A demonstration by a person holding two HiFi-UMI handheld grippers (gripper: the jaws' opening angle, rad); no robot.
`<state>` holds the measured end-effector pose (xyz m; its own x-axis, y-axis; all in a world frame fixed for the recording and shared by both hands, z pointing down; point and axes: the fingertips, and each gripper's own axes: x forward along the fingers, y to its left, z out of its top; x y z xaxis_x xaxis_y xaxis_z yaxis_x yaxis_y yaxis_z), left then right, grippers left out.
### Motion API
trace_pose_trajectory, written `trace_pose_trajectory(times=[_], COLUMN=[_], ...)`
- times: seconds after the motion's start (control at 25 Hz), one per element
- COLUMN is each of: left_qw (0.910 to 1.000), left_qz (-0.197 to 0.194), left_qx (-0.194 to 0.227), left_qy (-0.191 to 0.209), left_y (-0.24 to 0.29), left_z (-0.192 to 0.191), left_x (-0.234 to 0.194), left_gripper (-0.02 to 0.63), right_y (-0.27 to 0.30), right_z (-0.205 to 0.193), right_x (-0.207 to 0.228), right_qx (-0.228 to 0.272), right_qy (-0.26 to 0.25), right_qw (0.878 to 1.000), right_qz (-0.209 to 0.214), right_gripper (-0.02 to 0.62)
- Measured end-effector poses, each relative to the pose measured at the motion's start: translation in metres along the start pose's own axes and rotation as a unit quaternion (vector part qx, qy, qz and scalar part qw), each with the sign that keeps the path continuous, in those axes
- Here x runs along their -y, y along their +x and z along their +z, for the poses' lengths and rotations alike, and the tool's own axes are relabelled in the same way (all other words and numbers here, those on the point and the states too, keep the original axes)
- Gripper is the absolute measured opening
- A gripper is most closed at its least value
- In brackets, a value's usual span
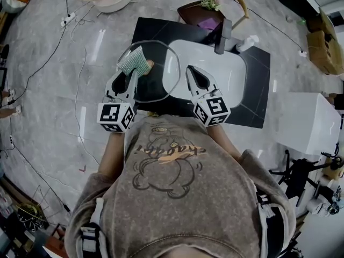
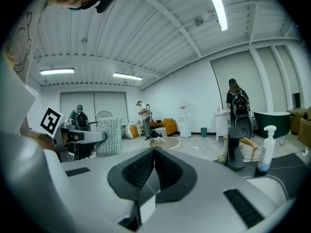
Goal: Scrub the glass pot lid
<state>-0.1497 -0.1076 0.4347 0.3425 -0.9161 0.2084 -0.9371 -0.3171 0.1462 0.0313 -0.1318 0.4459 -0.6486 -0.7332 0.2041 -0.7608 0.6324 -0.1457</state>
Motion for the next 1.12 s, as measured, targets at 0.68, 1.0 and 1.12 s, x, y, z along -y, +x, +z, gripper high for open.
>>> trace_pose_trajectory(times=[0.68,1.0,1.12], left_qw=[0.9987,0.9990,0.9990], left_qz=[0.051,0.044,0.045], left_qx=[0.006,0.000,-0.001], left_qy=[-0.001,-0.006,-0.004], left_y=[-0.003,0.001,0.001], left_z=[-0.011,-0.012,-0.010], left_x=[-0.024,-0.025,-0.028], left_gripper=[0.087,0.087,0.087], right_y=[0.013,0.018,0.021], right_z=[-0.009,-0.012,-0.011], right_x=[0.007,0.006,0.004], right_qx=[0.002,-0.002,-0.002], right_qy=[-0.001,0.000,0.000], right_qw=[1.000,1.000,1.000], right_qz=[-0.011,-0.010,-0.011], right_gripper=[0.028,0.028,0.028])
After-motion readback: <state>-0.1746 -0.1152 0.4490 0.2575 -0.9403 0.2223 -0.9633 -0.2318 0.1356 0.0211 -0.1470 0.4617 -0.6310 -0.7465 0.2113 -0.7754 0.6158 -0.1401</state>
